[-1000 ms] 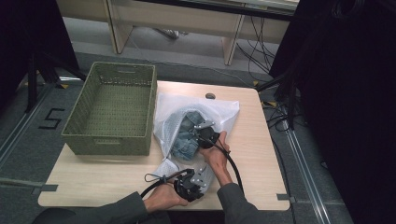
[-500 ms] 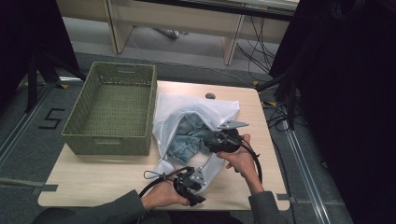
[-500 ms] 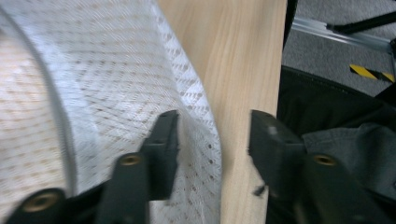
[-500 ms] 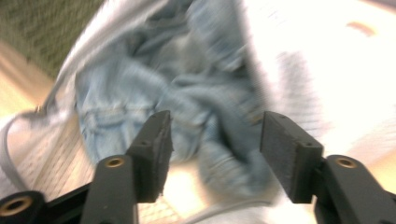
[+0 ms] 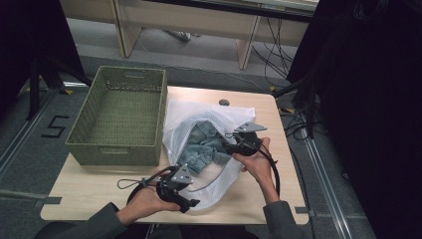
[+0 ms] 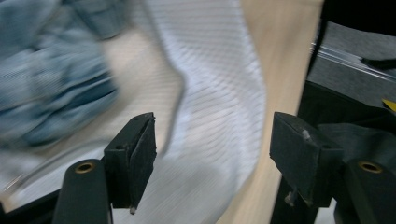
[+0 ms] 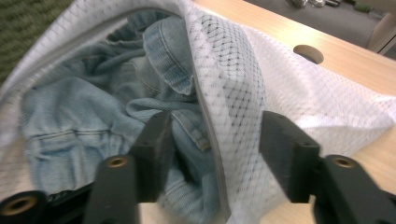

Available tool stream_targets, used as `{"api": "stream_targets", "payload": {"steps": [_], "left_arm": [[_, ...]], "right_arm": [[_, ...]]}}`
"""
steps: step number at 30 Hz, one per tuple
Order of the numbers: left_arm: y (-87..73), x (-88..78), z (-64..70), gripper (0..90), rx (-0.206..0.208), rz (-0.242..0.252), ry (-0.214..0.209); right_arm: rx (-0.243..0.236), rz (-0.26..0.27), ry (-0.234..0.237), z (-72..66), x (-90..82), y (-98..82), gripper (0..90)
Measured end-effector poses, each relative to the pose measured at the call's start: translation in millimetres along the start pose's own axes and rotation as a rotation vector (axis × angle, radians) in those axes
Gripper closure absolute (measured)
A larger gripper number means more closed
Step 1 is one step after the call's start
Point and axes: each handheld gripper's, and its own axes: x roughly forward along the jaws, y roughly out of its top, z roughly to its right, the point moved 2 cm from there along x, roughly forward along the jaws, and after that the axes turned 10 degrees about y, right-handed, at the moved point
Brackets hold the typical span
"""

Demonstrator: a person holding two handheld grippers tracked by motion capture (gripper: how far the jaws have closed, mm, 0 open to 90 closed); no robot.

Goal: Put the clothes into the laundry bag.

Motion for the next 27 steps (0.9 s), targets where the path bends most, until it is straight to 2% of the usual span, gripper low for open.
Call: {"api": "stream_targets", "payload": {"steps": [1, 2, 3, 4, 5, 6, 7, 10, 12, 14, 15, 16, 17, 18, 19, 20, 21, 22, 24, 26, 27], "left_arm": [[-2.7, -1.9, -2.0, 30.6, -0.038, 0.013, 0.007], [-5.2, -4.7, -6.7, 30.3, -0.027, 0.008, 0.016], [-7.6, -5.6, -7.0, 30.0, -0.084, 0.020, 0.029], [-9.6, -7.7, -10.0, 29.8, -0.085, 0.019, 0.042], [-11.4, -9.5, -12.9, 29.7, -0.081, 0.018, 0.051], [-13.3, -10.5, -15.0, 29.6, -0.091, 0.018, 0.059], [-14.9, -12.2, -17.3, 29.4, -0.098, 0.013, 0.069], [-18.9, -15.2, -23.5, 29.0, -0.111, 0.013, 0.079], [-21.5, -17.0, -28.3, 28.4, -0.112, 0.005, 0.095], [-23.5, -18.4, -32.5, 28.1, -0.121, 0.005, 0.105], [-24.6, -19.4, -34.2, 28.1, -0.126, 0.003, 0.108], [-25.7, -19.7, -35.3, 28.1, -0.144, 0.004, 0.111], [-26.6, -20.8, -37.2, 28.1, -0.140, 0.004, 0.119], [-27.7, -22.1, -38.6, 28.1, -0.145, -0.001, 0.119], [-28.8, -23.2, -40.1, 28.1, -0.152, -0.006, 0.126], [-29.6, -24.5, -42.8, 28.1, -0.139, -0.003, 0.129], [-31.0, -25.5, -43.6, 28.1, -0.161, -0.003, 0.135], [-32.4, -26.8, -46.4, 28.1, -0.158, -0.001, 0.137], [-35.9, -29.3, -50.3, 28.1, -0.181, -0.004, 0.153], [-37.7, -30.5, -53.0, 28.1, -0.176, -0.002, 0.157], [-41.1, -33.6, -56.8, 28.0, -0.188, -0.009, 0.167]], "right_arm": [[-0.001, -0.008, -0.006, -1.4, 3.5, 1.2, 48.7], [-0.015, -0.012, -0.013, -1.0, 7.1, 2.8, 51.0], [-0.012, -0.013, -0.021, -2.3, 10.8, 4.0, 53.9], [-0.024, -0.037, -0.021, -2.3, 13.1, 5.6, 54.6], [-0.009, -0.034, -0.033, -3.7, 18.1, 6.6, 56.3], [-0.030, -0.047, -0.040, -2.3, 21.7, 8.1, 58.9], [-0.022, -0.076, -0.038, -2.4, 24.0, 9.2, 60.6], [-0.039, -0.111, -0.063, 1.2, 31.7, 12.0, 71.9], [-0.046, -0.105, -0.064, 2.4, 32.8, 14.7, 80.9], [-0.074, -0.092, -0.101, 4.1, 31.5, 17.7, 86.9], [-0.127, -0.100, -0.102, 7.5, 28.4, 20.9, 87.6], [-0.097, -0.079, -0.121, 5.2, 25.9, 22.5, 88.0], [-0.098, -0.068, -0.126, 4.6, 21.7, 23.9, 88.1], [-0.083, -0.056, -0.111, 1.7, 17.8, 25.7, 88.2], [-0.091, -0.048, -0.111, -1.6, 12.5, 26.8, 88.3], [-0.113, -0.040, -0.106, -5.0, 6.4, 28.2, 88.3], [-0.122, -0.027, -0.106, -9.5, 0.1, 28.8, 88.3], [-0.150, -0.009, -0.093, -12.8, -6.6, 29.8, 88.3], [-0.162, 0.012, -0.075, -20.8, -21.2, 28.7, 88.4], [-0.161, 0.034, -0.052, -29.2, -33.8, 24.7, 88.4], [-0.184, 0.032, -0.043, -32.6, -39.2, 21.7, 88.4]]}}
